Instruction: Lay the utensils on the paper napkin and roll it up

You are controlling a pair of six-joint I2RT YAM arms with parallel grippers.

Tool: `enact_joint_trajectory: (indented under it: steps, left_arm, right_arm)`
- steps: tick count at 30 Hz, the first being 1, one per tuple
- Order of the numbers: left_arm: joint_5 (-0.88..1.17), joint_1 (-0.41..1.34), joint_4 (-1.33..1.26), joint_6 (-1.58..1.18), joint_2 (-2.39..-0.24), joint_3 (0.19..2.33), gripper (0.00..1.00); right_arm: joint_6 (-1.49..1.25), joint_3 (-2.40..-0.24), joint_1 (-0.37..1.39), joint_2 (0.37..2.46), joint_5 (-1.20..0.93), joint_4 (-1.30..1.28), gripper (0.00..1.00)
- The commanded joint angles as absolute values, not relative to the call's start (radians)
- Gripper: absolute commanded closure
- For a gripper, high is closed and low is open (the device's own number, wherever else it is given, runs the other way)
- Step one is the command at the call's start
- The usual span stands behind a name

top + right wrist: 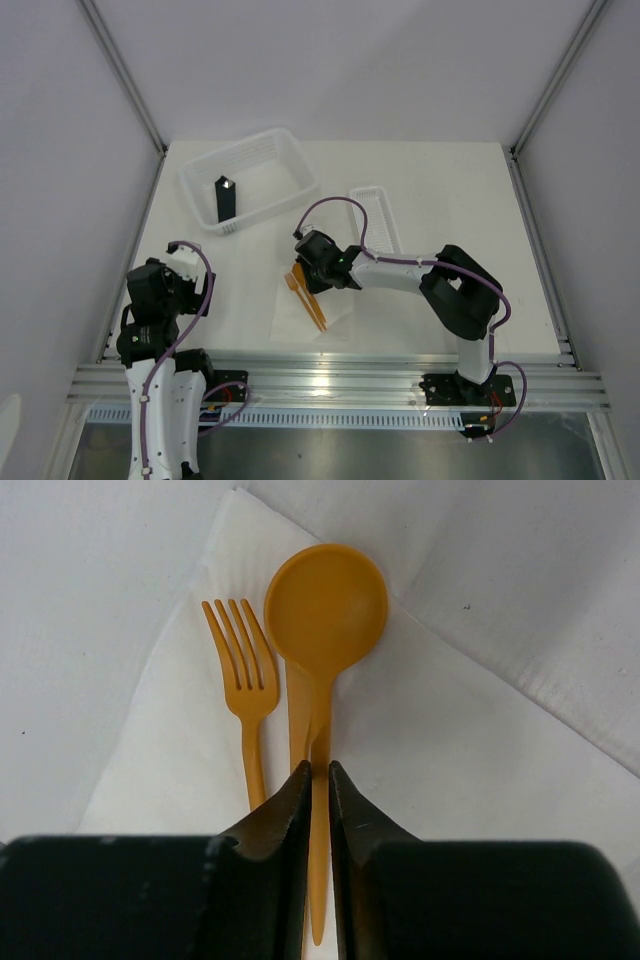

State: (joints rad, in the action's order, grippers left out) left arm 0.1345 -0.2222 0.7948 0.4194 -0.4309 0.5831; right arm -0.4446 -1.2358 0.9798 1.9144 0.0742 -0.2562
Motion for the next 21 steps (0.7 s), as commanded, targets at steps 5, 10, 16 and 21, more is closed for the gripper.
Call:
enact_joint_trajectory:
  steps: [5,10,16,21]
  left_arm:
    - [0.137,-0.233,0.778,0.414,-0.416,0.572,0.00]
    - [0.135,-0.233,0.776,0.413,-0.416,0.574,0.00]
    - [0.135,-0.233,0.778,0.413,-0.416,0.572,0.00]
    - [0.138,-0.233,0.779,0.414,-0.419,0.574,0.00]
  right_arm:
    - [-0.448,-1.224,0.970,1.930,0.095,-0.236,0.87]
    - [-0.449,-1.218,0.968,1.925,0.098,-0.235,0.92]
    - [-0.449,-1.213,0.969,1.914,0.100,-0.232,0.94]
    - [-0.453,-1.206,0.971,1.896,0.104,-0.241,0.95]
